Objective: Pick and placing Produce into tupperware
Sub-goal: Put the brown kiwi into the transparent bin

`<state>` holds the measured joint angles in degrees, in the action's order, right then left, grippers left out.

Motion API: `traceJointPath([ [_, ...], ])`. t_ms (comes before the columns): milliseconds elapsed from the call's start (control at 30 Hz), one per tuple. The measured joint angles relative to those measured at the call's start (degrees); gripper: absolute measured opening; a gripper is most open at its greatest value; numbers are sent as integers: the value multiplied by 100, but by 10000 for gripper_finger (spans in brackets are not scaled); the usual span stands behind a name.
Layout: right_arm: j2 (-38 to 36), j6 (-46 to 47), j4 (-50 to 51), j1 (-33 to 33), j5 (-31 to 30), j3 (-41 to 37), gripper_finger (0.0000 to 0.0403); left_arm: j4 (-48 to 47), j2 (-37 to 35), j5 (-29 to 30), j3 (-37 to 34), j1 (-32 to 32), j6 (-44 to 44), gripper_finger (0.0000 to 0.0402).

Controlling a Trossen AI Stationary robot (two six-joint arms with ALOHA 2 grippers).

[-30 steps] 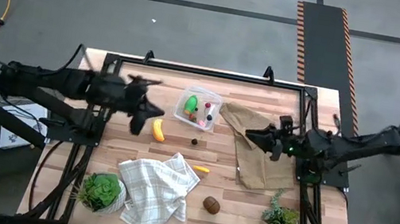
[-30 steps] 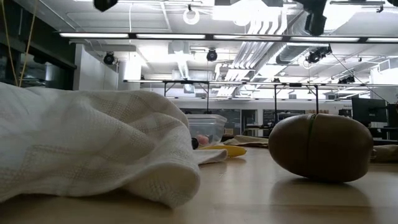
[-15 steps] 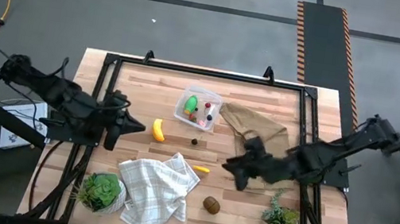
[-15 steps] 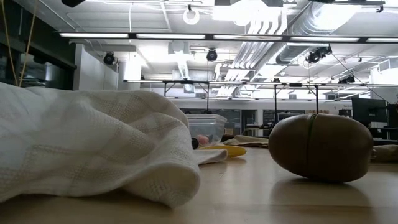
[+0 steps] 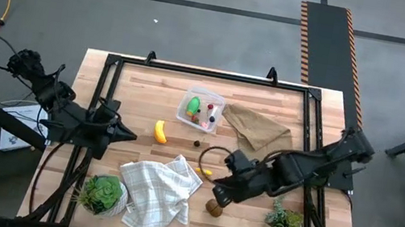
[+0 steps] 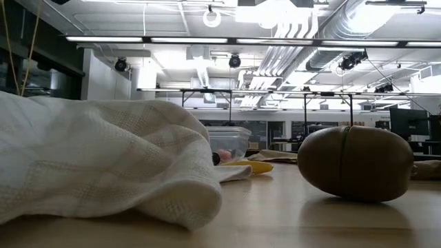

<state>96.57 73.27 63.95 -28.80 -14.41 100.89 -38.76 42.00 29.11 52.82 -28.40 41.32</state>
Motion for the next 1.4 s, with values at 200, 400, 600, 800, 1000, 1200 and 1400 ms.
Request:
traceJointPath([
  [200,922,-196,1247,1,1126,1079,140,-308,-4,326,0,-368,244,3],
  [400,1517,-252,1307,22,1731,1516,192,-337,-4,734,0,-644,247,3],
  [600,1826,188,1298,68,1811,1525,250,-339,-4,901,0,-776,247,3],
  [800,2097,271,1213,63,1652,1525,272,-339,-2,860,0,-765,268,3],
  [1000,2403,120,1209,63,1643,1526,278,-342,-2,752,0,-763,287,3],
  [1200,2795,-306,1196,48,1725,1526,278,-471,-2,645,2,-763,527,3],
  [1400,3075,-765,1183,70,1881,1525,278,-630,0,495,2,-763,712,3],
])
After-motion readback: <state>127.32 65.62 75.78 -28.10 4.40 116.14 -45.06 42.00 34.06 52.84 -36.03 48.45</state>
